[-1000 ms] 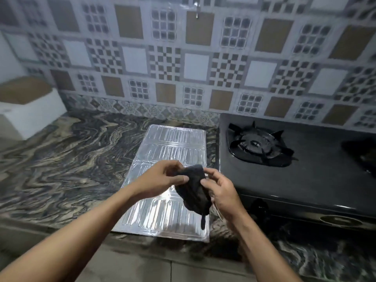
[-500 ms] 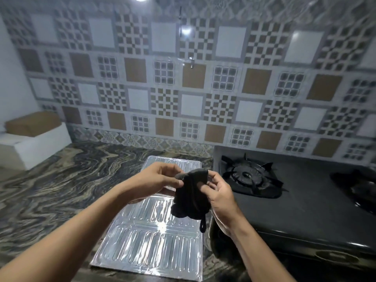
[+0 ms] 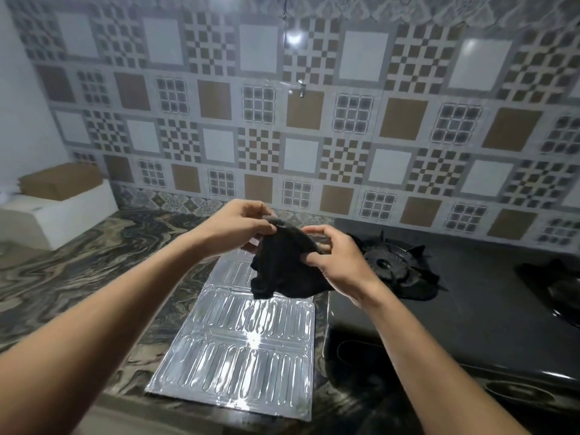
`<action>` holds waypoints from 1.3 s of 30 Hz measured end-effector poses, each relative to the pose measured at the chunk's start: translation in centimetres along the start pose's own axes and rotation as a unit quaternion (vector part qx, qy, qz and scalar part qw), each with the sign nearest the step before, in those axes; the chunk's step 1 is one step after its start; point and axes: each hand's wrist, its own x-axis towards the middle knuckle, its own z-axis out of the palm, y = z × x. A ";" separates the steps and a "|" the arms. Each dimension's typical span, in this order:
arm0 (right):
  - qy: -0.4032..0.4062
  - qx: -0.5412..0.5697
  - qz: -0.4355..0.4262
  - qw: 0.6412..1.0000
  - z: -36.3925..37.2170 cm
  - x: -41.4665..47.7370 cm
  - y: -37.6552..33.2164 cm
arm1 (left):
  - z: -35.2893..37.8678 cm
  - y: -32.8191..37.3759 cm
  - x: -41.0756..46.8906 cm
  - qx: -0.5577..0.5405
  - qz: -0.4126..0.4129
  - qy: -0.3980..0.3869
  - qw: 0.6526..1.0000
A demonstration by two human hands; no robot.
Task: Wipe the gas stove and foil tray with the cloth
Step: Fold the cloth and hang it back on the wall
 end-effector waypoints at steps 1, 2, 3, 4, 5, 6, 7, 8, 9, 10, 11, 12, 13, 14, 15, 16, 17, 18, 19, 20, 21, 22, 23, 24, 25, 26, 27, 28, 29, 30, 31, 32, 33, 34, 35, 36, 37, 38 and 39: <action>-0.003 -0.008 -0.014 1.000 -0.3 0.3 -0.2 | -0.5 0.1 0.3 0.010 0.002 0.015 1.000; -0.007 -0.023 -0.030 0.999 -0.6 0.6 -0.4 | -1.0 0.2 0.6 0.015 0.004 0.025 1.000; -0.010 -0.044 -0.045 0.998 -0.9 0.9 -0.6 | -1.4 0.2 0.9 0.019 0.006 0.033 0.999; -0.013 -0.066 -0.056 0.996 -1.1 1.3 -0.7 | -1.9 0.2 1.3 0.024 0.009 0.038 0.999; -0.018 -0.077 -0.066 0.995 -1.3 1.7 -0.9 | -2.3 0.1 1.7 0.028 0.012 0.042 0.999; -0.021 -0.080 -0.072 0.994 -1.4 2.1 -1.2 | -2.8 -0.1 2.2 0.033 0.015 0.044 0.998; -0.022 -0.079 -0.074 0.994 -1.6 2.6 -1.5 | -3.2 -0.3 2.9 0.033 0.019 0.045 0.998; -0.017 -0.072 -0.074 0.994 -1.9 3.2 -1.8 | -3.6 -0.5 3.5 0.026 0.023 0.040 0.999; -0.006 -0.067 -0.077 0.995 -2.2 3.9 -2.3 | -3.9 -0.5 4.2 0.009 0.032 0.031 0.999; 0.007 -0.066 -0.084 0.994 -2.6 4.5 -2.8 | -4.2 -0.5 4.9 -0.013 0.044 0.019 0.999; 0.017 -0.070 -0.094 0.993 -3.1 5.1 -3.5 | -4.4 -0.3 5.6 -0.028 0.063 0.009 0.998; 0.023 -0.076 -0.104 0.991 -3.6 5.9 -4.1 | -4.6 0.0 6.3 -0.020 0.086 0.004 0.996; 0.023 -0.090 -0.112 0.989 -4.1 6.7 -4.8 | -4.7 0.3 7.1 0.001 0.108 0.003 0.994; 0.020 -0.108 -0.120 0.987 -4.6 7.5 -5.4 | -4.9 0.7 8.0 0.023 0.128 0.001 0.992; 0.019 -0.129 -0.127 0.983 -5.1 8.5 -6.0 | -5.2 1.0 9.0 0.040 0.144 0.000 0.989; 0.020 -0.148 -0.131 0.980 -5.5 9.4 -6.5 | -5.6 1.3 10.1 0.055 0.157 -0.004 0.986; 0.022 -0.169 -0.133 0.976 -5.9 10.3 -7.1 | -5.9 1.5 11.4 0.066 0.163 -0.007 0.984; 0.024 -0.187 -0.136 0.973 -6.3 11.3 -7.6 | -6.2 1.7 12.6 0.075 0.163 -0.006 0.984; 0.024 -0.206 -0.138 0.969 -6.6 12.2 -8.1 | -6.5 1.9 13.9 0.080 0.160 -0.003 0.984; 0.025 -0.226 -0.138 0.964 -7.0 13.2 -8.5 | -6.7 2.1 15.0 0.085 0.158 0.004 0.984; 0.026 -0.243 -0.137 0.960 -7.5 14.3 -8.9 | -6.8 2.5 16.2 0.093 0.159 0.012 0.983; 0.024 -0.256 -0.134 0.957 -7.9 15.3 -9.2 | -7.0 2.9 17.3 0.113 0.164 0.019 0.980; 0.017 -0.266 -0.130 0.955 -8.4 16.3 -9.6 | -7.2 3.4 18.3 0.143 0.175 0.025 0.974; 0.009 -0.276 -0.125 0.953 -8.9 17.4 -9.9 | -7.5 3.9 19.3 0.177 0.184 0.028 0.966; 0.001 -0.289 -0.121 0.950 -9.4 18.5 -10.2 | -7.8 4.4 20.3 0.203 0.193 0.029 0.960; -0.002 -0.307 -0.120 0.944 -9.8 19.7 -10.5 | -8.2 5.0 21.3 0.216 0.198 0.029 0.956; -0.004 -0.325 -0.120 0.938 -10.3 21.0 -10.8 | -8.5 5.4 22.4 0.227 0.204 0.029 0.952; -0.002 -0.342 -0.121 0.932 -10.7 22.3 -11.1 | -8.8 5.8 23.5 0.247 0.214 0.034 0.945; 0.003 -0.357 -0.125 0.926 -11.0 23.7 -11.4 | -9.1 6.2 24.7 0.274 0.224 0.045 0.934; 0.010 -0.370 -0.134 0.919 -11.4 25.2 -11.7 | -9.5 6.6 26.0 0.303 0.235 0.060 0.922; 0.019 -0.379 -0.145 0.914 -11.7 26.8 -11.9 | -9.9 6.8 27.5 0.327 0.246 0.075 0.909; 0.027 -0.383 -0.157 0.910 -12.1 28.4 -12.1 | -10.4 7.0 28.9 0.347 0.252 0.090 0.899; 0.034 -0.385 -0.169 0.907 -12.5 30.0 -12.2 | -10.8 7.1 30.4 0.365 0.256 0.105 0.889; 0.041 -0.390 -0.182 0.902 -12.8 31.6 -12.2 | -11.2 7.0 32.1 0.377 0.258 0.118 0.882; 0.046 -0.401 -0.193 0.895 -13.0 33.2 -12.2 | -11.6 7.0 33.6 0.384 0.257 0.128 0.878; 0.052 -0.416 -0.204 0.885 -13.0 34.8 -12.1 | -11.9 6.9 35.1 0.385 0.254 0.139 0.876; 0.058 -0.435 -0.215 0.873 -13.0 36.2 -11.9 | -12.2 6.8 36.7 0.386 0.249 0.151 0.875; 0.064 -0.454 -0.228 0.859 -12.9 37.8 -11.8 | -12.5 6.6 38.3 0.378 0.244 0.156 0.879; 0.070 -0.474 -0.241 0.844 -12.7 39.1 -11.8 | -12.8 6.7 39.5 0.352 0.229 0.163 0.893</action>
